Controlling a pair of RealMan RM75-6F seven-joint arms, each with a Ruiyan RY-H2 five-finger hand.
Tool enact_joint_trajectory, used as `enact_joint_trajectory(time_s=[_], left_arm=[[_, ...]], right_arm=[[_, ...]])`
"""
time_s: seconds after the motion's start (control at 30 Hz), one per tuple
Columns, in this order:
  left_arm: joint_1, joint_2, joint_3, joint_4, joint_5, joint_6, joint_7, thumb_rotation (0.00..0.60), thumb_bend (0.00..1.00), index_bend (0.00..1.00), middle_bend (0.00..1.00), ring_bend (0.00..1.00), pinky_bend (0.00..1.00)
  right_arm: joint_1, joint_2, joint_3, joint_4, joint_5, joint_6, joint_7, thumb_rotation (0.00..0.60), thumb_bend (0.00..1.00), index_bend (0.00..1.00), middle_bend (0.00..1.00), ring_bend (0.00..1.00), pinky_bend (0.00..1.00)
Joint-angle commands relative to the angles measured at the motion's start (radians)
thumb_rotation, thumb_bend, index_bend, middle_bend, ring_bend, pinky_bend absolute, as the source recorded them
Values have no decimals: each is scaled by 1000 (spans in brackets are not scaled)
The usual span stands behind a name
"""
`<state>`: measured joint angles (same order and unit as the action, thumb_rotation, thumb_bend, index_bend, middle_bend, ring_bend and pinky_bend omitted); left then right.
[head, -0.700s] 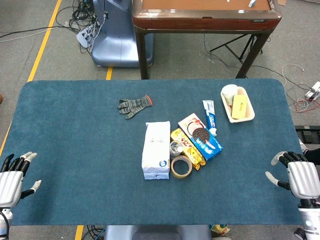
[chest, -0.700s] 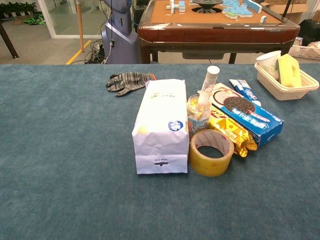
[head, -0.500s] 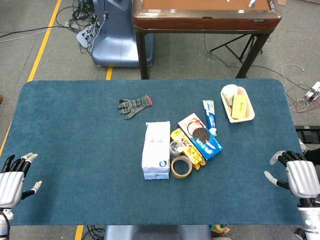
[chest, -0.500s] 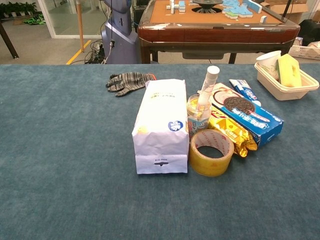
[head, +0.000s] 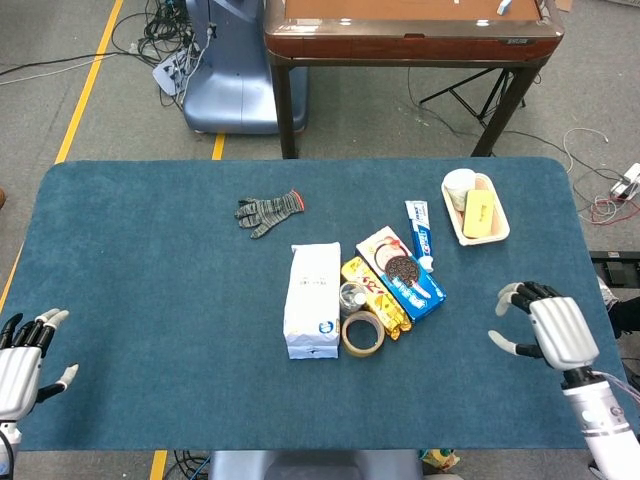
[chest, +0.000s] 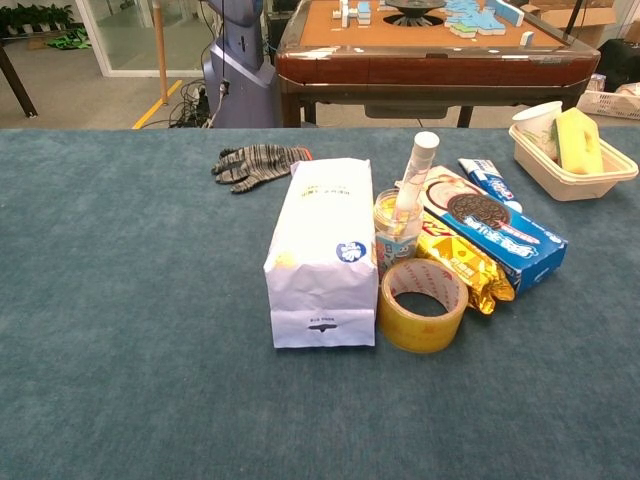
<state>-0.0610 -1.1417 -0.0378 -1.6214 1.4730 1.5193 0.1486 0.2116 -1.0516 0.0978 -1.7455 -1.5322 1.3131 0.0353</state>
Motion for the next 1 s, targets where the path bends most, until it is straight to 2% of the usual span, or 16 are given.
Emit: enact_joint_trajectory(time_s=[0.03,0.1,0.3,0.43,0.77,1.0], left_arm=[[2,2,0,-2,-2,1,0,600,254,163,152,193,47],[3,3,1,-2,-3,0,0,600,254,163,152,193,47],[9,8,2,-6,-6,3,-1,600,254,163,152,193,47],[7,7,1,-6,-3,1,0,600,254,163,152,193,47],[8,9,1,-6,-5,-3,3,600,253,163,152,193,47],[7,8,1,-3,-7,-8,2,600,253,163,152,193,47]], right_arm=[[58,-11,21,-18,5,-62,-10,600,256,546,357,246,299],[75,-20,25,-18,5,-79,-12,600,254,546,340,219,279],[193,-89,56,3,43,-222,-20,600,253,541,306,173,249],[250,-137,72,27,72,-280,-39,600,253,496,270,148,233],[355,-235,99,84,126,-361,-71,600,253,403,175,110,207],[414,-301,107,131,152,-395,-92,600,253,399,160,107,204]])
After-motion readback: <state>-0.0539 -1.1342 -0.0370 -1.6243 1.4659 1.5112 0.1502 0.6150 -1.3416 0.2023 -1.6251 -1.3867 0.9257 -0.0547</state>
